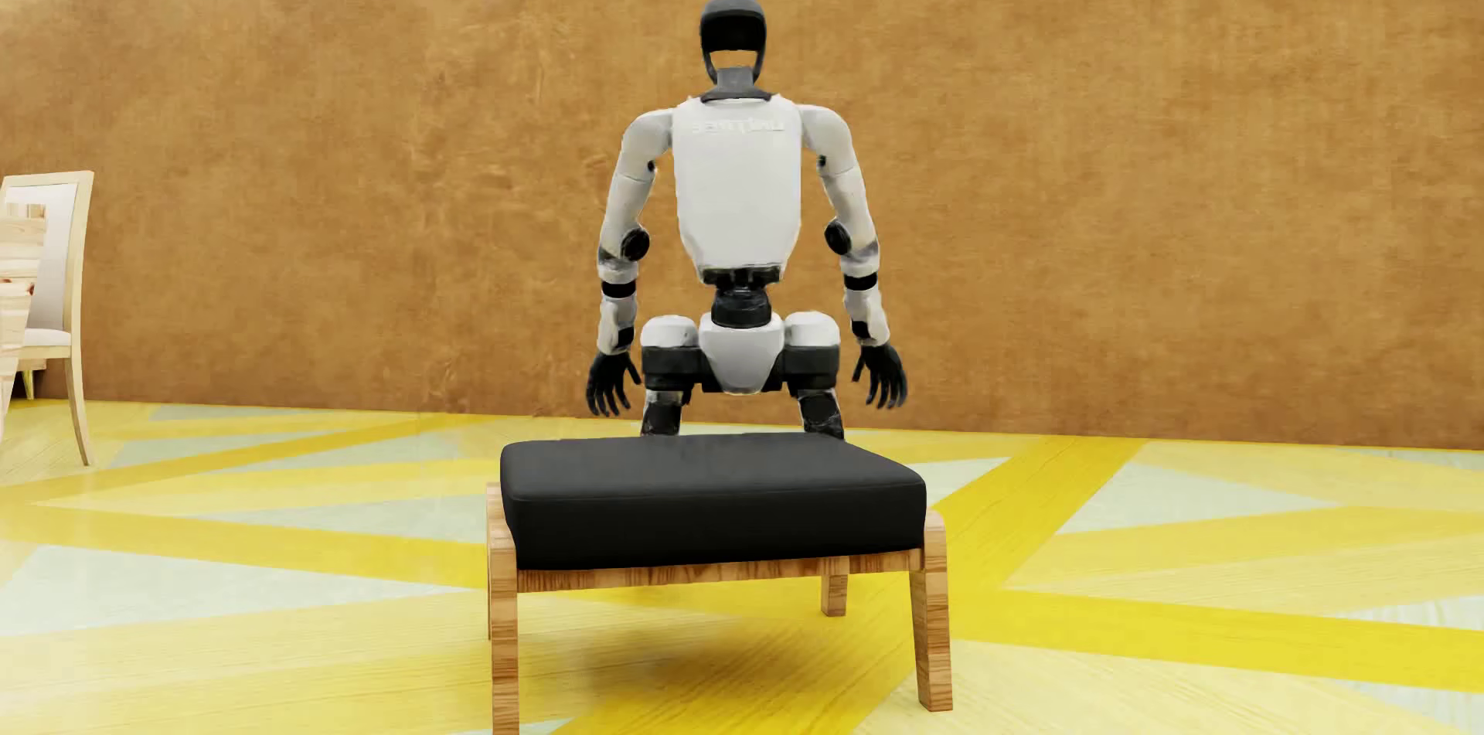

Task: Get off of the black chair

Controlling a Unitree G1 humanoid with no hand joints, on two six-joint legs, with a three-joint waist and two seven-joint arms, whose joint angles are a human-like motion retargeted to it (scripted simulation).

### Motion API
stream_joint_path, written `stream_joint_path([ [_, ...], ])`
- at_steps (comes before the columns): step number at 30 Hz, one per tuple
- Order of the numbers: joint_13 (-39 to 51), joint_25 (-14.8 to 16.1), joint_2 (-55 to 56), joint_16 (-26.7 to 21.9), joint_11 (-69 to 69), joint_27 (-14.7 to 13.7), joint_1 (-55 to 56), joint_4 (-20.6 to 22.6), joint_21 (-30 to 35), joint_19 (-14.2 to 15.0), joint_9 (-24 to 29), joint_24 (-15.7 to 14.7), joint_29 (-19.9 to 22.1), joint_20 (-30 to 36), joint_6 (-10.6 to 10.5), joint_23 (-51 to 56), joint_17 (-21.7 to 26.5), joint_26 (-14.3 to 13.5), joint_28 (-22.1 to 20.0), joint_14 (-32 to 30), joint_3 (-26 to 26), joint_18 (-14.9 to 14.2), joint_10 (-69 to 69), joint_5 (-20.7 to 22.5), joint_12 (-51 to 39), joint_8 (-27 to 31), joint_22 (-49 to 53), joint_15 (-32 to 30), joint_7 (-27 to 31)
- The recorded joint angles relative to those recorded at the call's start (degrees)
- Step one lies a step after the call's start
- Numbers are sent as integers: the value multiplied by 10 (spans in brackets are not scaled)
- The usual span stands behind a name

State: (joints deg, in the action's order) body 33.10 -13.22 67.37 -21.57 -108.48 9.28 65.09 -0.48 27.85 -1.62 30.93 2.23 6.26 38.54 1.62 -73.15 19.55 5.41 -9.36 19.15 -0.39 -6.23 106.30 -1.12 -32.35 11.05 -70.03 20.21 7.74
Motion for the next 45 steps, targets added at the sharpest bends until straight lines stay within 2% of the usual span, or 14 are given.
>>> stream_joint_path([
  [11, 20, 1, 18, -2, 0, -5, 17, 2, 3, -1, 16, -6, 11, 2, 2, 2, 1, -1, -7, 1, 1, -5, -1, 5, -25, 2, -6, 0, 2],
  [18, 69, 9, 74, -11, 0, -17, 73, -3, -1, 8, 57, -1, 24, 0, 5, 0, 11, -10, -17, 15, 3, -29, 1, 7, -76, 8, 0, 7, 10],
  [22, 93, 16, 108, -17, 18, -25, 103, -3, 22, 9, 68, -4, 33, 3, 8, 2, 18, -23, -25, 51, 4, -38, -17, 9, -101, 10, 7, 28, 12],
  [25, 81, 22, 91, -17, 70, -32, 80, -5, 54, 10, 57, -6, 42, -2, 13, 6, 26, -28, -27, 69, 6, -38, -72, 8, -93, 6, 0, 34, 6],
  [28, 35, 24, 17, -17, 161, -38, 10, -6, 46, 3, 28, -5, 53, -12, 9, 19, 24, -28, -33, 67, 4, -32, -165, 4, -51, -8, 0, 32, -8],
  [31, -36, 9, -87, -20, 282, -35, -89, -3, 25, -4, -13, 2, 46, -30, 9, 19, 22, -28, -29, 53, 5, -22, -289, -2, 0, -31, 2, 25, -27],
  [34, -120, -11, -221, -34, 439, -30, -216, -6, 5, -9, -69, 18, 23, -57, 7, 16, 22, -25, -17, 22, 5, -31, -450, 5, 73, -52, 10, 23, -40],
  [36, -179, -23, -320, -47, 553, -37, -304, -10, -1, -10, -106, 32, 14, -71, 1, 22, 26, -26, -8, -36, 2, -50, -561, 15, 126, -59, 12, 8, -48],
  [38, -226, -24, -415, -58, 668, -40, -361, -18, -24, -7, -139, 44, -2, -80, -4, 25, 32, -25, 10, -92, 2, -72, -621, 12, 167, -74, 12, -59, -54],
  [40, -260, -17, -497, -62, 763, -39, -370, -33, -55, 5, -165, 48, 4, -91, -3, 18, 36, -22, 21, -132, 11, -132, -608, 0, 184, -98, 6, -83, -62],
  [41, -272, -14, -536, -63, 803, -37, -370, -40, -65, 11, -174, 48, 9, -97, -2, 11, 39, -22, 20, -146, 15, -145, -600, -7, 190, -113, 4, -89, -68],
  [42, -282, -13, -574, -63, 836, -35, -378, -47, -71, 16, -180, 47, 10, -102, 1, 3, 41, -21, 20, -149, 21, -145, -614, -14, 194, -127, 4, -91, -74],
  [45, -286, -18, -659, -65, 900, -31, -402, -65, -85, 26, -203, 41, 2, -113, 4, -20, 45, -19, 20, -145, 26, -114, -746, -27, 203, -156, -2, -83, -83],
])
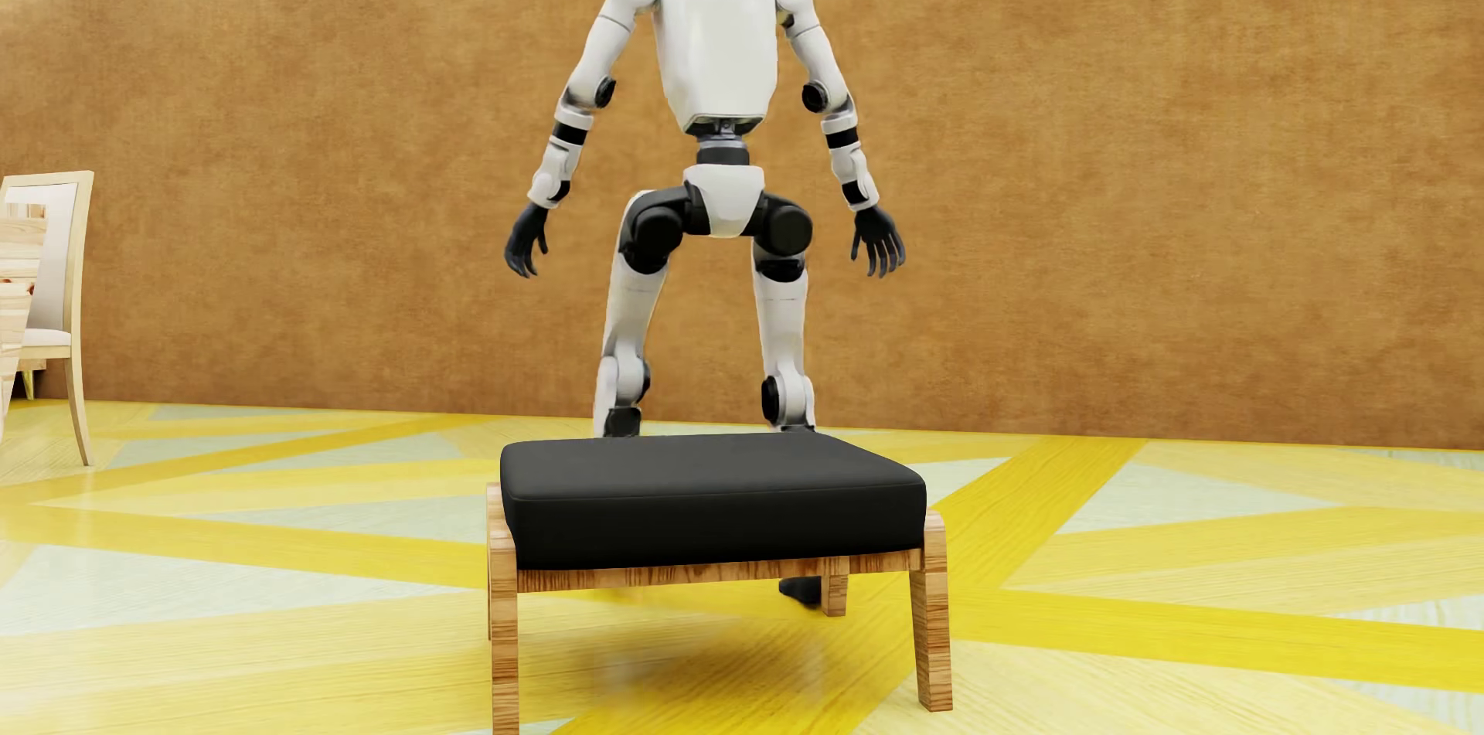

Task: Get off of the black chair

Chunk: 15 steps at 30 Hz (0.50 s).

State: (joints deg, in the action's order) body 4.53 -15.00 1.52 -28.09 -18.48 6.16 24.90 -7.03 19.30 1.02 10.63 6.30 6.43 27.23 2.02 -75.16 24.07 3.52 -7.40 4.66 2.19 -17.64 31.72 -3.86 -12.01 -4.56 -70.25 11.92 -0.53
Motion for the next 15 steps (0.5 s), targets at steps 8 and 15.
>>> stream_joint_path([
  [8, -1, 26, -99, 8, -89, -28, -69, 32, -34, 93, -33, 21, 36, 11, 14, 37, 5, 3, 15, -40, 0, 65, -93, -85, 14, -25, -13, -68, -29],
  [15, -27, 5, 180, -28, -330, -12, -237, 69, -102, 48, -2, 16, 18, 63, 19, 31, -40, 2, -8, 3, -75, 118, -196, -9, -17, 66, -1, -62, -47],
])
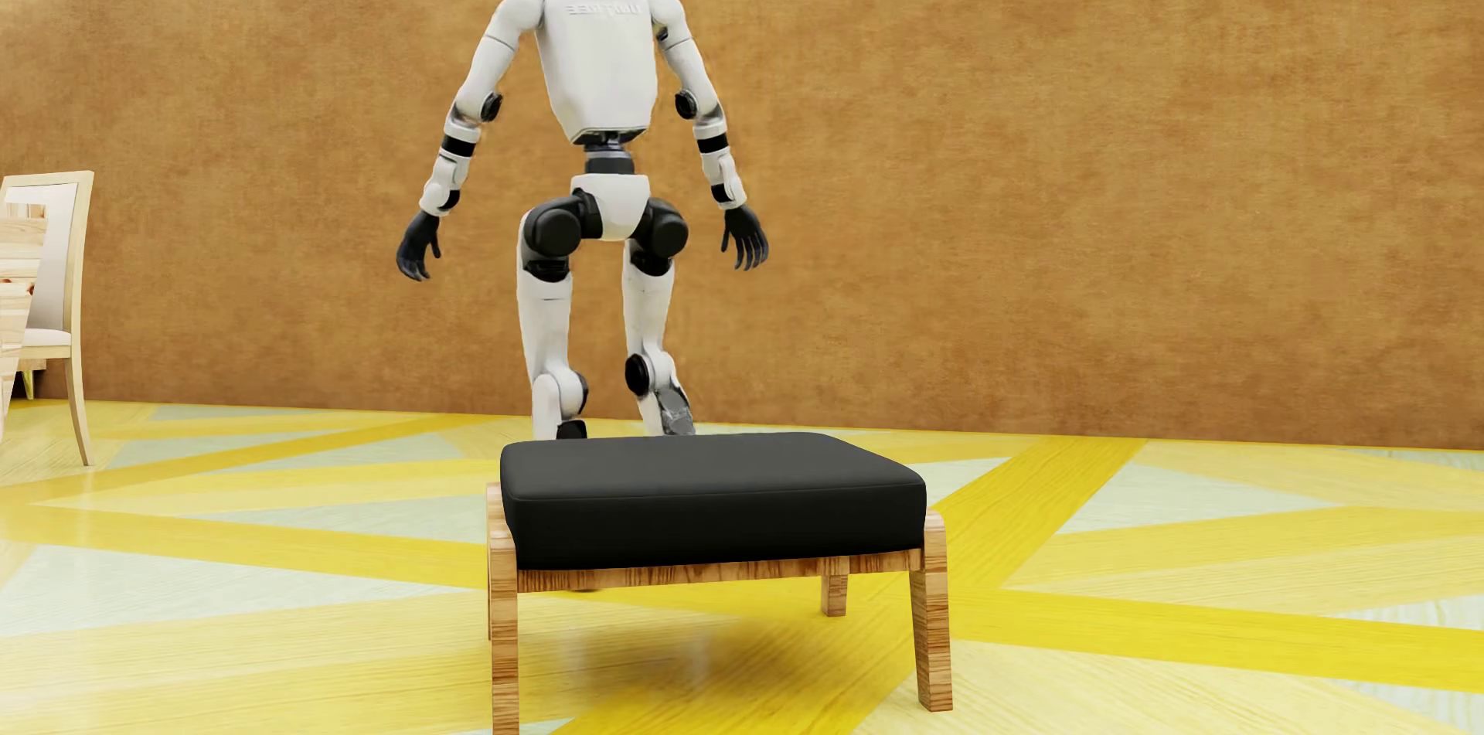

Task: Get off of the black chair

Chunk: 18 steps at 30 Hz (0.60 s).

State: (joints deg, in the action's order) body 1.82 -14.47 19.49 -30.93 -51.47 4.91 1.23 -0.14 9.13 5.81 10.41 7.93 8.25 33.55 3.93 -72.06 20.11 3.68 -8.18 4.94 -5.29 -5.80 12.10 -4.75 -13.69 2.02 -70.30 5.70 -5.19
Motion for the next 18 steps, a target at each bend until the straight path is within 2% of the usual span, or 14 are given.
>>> stream_joint_path([
  [2, -4, 9, 37, -11, 158, -2, -43, 2, -4, -9, 1, -10, 0, 2, 0, -15, -11, -8, -4, 25, -12, -3, -22, 44, -4, 7, 0, -18, -3],
  [4, -16, 18, 29, -15, 334, -1, -83, 10, -9, -12, -4, -15, 3, 15, 3, -22, -14, -13, -6, 38, -20, 3, -32, 71, -3, -4, -5, -81, -10],
  [5, -26, 20, 19, -12, 381, 1, -100, 15, -12, -10, -11, -12, 2, 16, 3, -24, -10, -13, -2, 41, -22, 3, -26, 72, -1, -12, -9, -100, -14],
  [7, -47, 19, -9, 2, 360, 9, -124, 25, -22, -5, -23, -2, -5, 3, 0, -32, 5, -9, 5, 45, -18, -2, 28, 60, 6, -30, -8, -94, -18],
  [8, -53, 24, -29, 10, 362, 11, -119, 16, -21, -13, -28, -5, -1, -8, -8, -37, 11, -9, -2, 36, -11, -25, 93, 60, 12, -30, -6, -104, -21],
  [9, -50, 30, -51, 15, 351, 13, -97, -5, -13, -23, -28, -15, -3, -18, -15, -47, 13, -7, -4, 4, -3, -81, 189, 64, 21, -22, -6, -103, -24],
  [10, -47, 37, -74, 18, 342, 17, -62, -31, -6, -37, -25, -26, -2, -22, -19, -46, 15, -2, 0, -59, 5, -154, 298, 67, 29, -20, -4, -90, -27],
  [11, -43, 46, -100, 20, 338, 17, -20, -55, -4, -54, -19, -35, 4, -18, -24, -35, 18, 2, 7, -94, 13, -180, 402, 66, 30, -25, -3, -70, -28],
  [12, -34, 48, -127, 23, 338, 13, 13, -67, -6, -59, -10, -38, 9, -10, -25, -27, 18, 3, 4, -65, 22, -162, 468, 64, 28, -31, -7, -56, -23],
  [14, -19, 51, -159, 30, 338, 3, 68, -79, 7, -52, -12, -39, 30, -19, -20, -15, 17, 6, 3, -31, 33, -142, 477, 51, 39, -26, -16, -37, -7],
  [16, -12, 51, -176, 35, 338, -8, 94, -83, 22, -34, -24, -43, 39, -37, -20, 6, 20, 4, 7, -16, 44, -118, 364, 33, 51, -21, -16, -17, 8],
  [18, 1, 47, -167, 36, 303, -14, 98, -87, 50, -21, -31, -39, 44, -52, -25, 14, 24, 2, 6, -51, 45, -108, 202, 13, 61, -9, -17, 13, 33],
])
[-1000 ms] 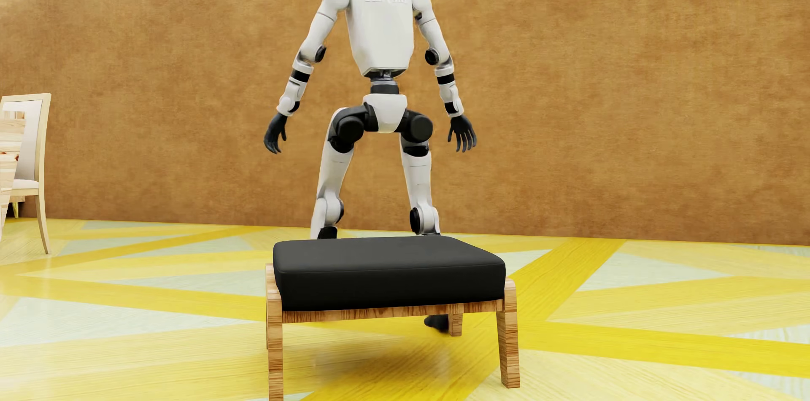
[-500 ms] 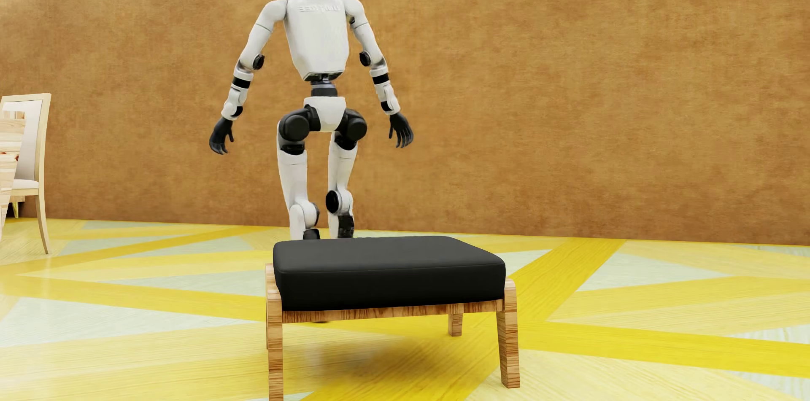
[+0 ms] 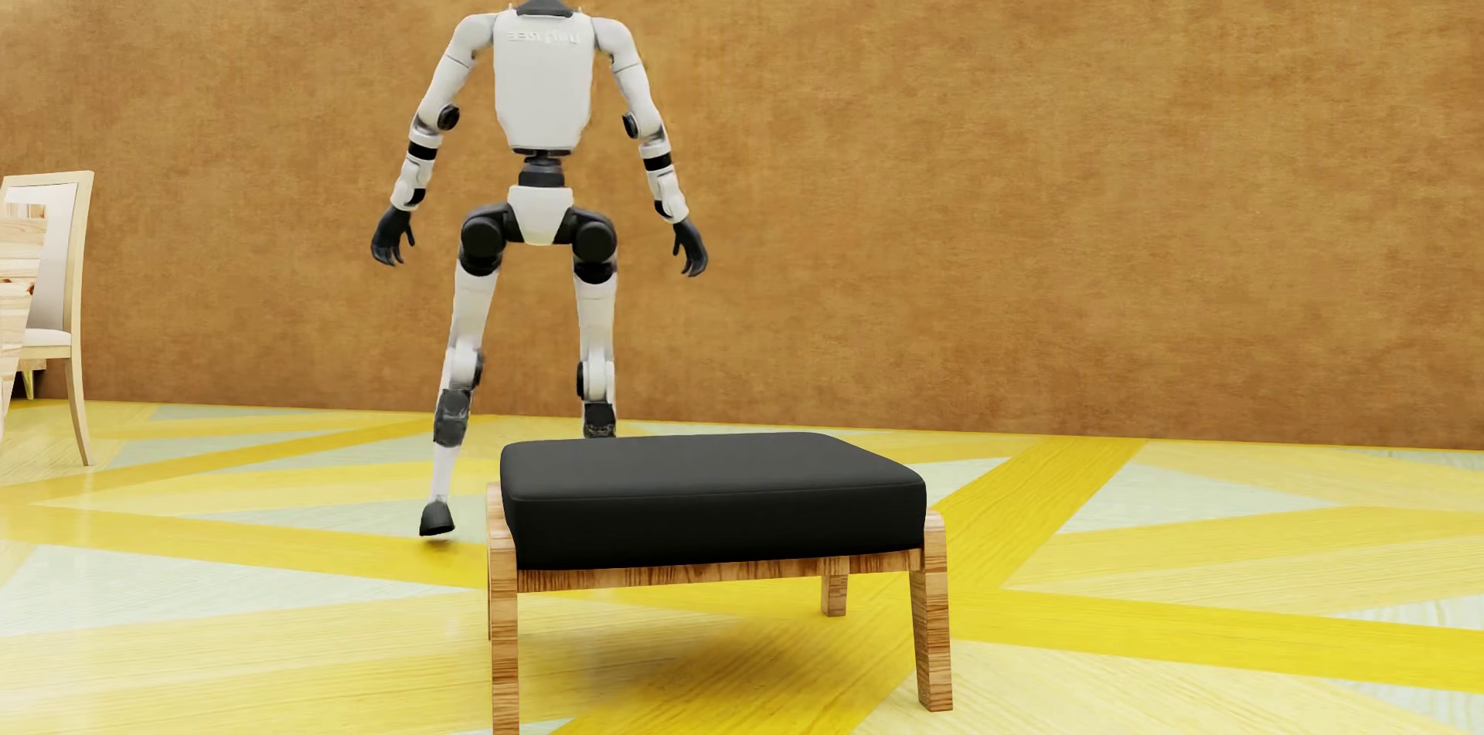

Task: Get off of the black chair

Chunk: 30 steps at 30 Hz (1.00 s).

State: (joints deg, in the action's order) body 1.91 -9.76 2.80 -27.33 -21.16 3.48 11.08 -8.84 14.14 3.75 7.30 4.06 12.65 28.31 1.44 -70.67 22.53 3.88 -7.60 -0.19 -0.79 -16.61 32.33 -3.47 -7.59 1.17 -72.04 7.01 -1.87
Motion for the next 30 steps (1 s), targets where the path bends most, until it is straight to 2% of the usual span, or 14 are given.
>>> stream_joint_path([
  [2, 6, 0, 24, -4, -42, -1, -6, -13, 22, 15, -13, -6, -3, -3, -4, -1, -2, 1, 0, -54, -4, 12, -130, -19, 11, 15, -4, 21, 32],
  [5, 10, 0, 40, -11, -49, -3, -11, -32, 37, 37, -21, -2, -5, -10, -10, -10, -5, -2, 3, -103, -9, -13, -154, -44, 15, 39, 0, 20, 44],
  [7, 13, -7, 67, -19, -50, -5, -32, -27, 45, 58, -28, 4, -10, -17, -12, -20, -6, -9, 3, -40, -12, 1, -146, -62, 20, 54, 8, -6, 34],
  [9, 19, -23, 104, -32, -58, -2, -59, -12, 40, 73, -28, 19, -19, -20, -4, -26, -9, -14, 6, 23, -19, 21, -171, -82, 15, 58, 17, -33, 20],
  [10, 29, -14, 117, -34, -58, -2, -61, -3, 30, 76, -23, 15, -17, -19, 1, -41, -14, -18, -1, 27, -20, 21, -173, -88, 7, 60, 16, -54, 16],
  [11, 29, -14, 126, -33, -59, 3, -61, 5, 33, 76, -23, 12, -17, -18, 3, -49, -17, -18, -11, 27, -18, 20, -173, -89, 2, 59, 12, -68, 9],
  [14, 32, -52, 134, -40, -76, 16, -84, 16, 56, 57, -25, 5, -66, -43, 10, -56, -22, -21, -10, 39, -18, 33, -205, -66, 3, 32, 15, -45, -4],
  [15, 42, -62, 125, -43, -67, 0, -88, 14, 64, 63, -20, -2, -42, -32, 15, -69, -29, -23, -2, 45, -21, 10, -208, -54, 7, 25, 18, -29, -8],
  [18, 43, -55, 99, -28, -23, -5, -94, 24, 65, 42, -24, -12, -33, -33, 20, -67, -27, -24, -7, 40, -21, 28, -223, -33, 12, 12, 3, -18, -13],
  [19, 42, -59, 91, -22, -5, -6, -93, 26, 69, 41, -24, -11, -31, -34, 21, -65, -24, -26, -8, 40, -19, 35, -221, -28, 16, 10, 4, -26, -14],
  [22, 36, -46, 75, -3, 52, -11, -79, 27, 70, 43, -20, -18, -9, -27, 25, -63, -21, -35, -19, 33, -14, 44, -221, -25, 22, 1, 9, -56, -14],
  [25, 37, -46, 80, 7, 75, -11, -68, 24, 75, 50, -15, -20, -17, -26, 27, -70, -21, -33, -14, 22, -13, 43, -231, -24, 21, -1, 2, -69, -12],
  [30, 32, -36, 67, 12, 81, -13, -48, 7, 58, 39, -9, -29, -12, -10, 18, -74, -25, -29, -21, 2, -14, 38, -227, -6, 13, -14, 4, -50, 0],
])
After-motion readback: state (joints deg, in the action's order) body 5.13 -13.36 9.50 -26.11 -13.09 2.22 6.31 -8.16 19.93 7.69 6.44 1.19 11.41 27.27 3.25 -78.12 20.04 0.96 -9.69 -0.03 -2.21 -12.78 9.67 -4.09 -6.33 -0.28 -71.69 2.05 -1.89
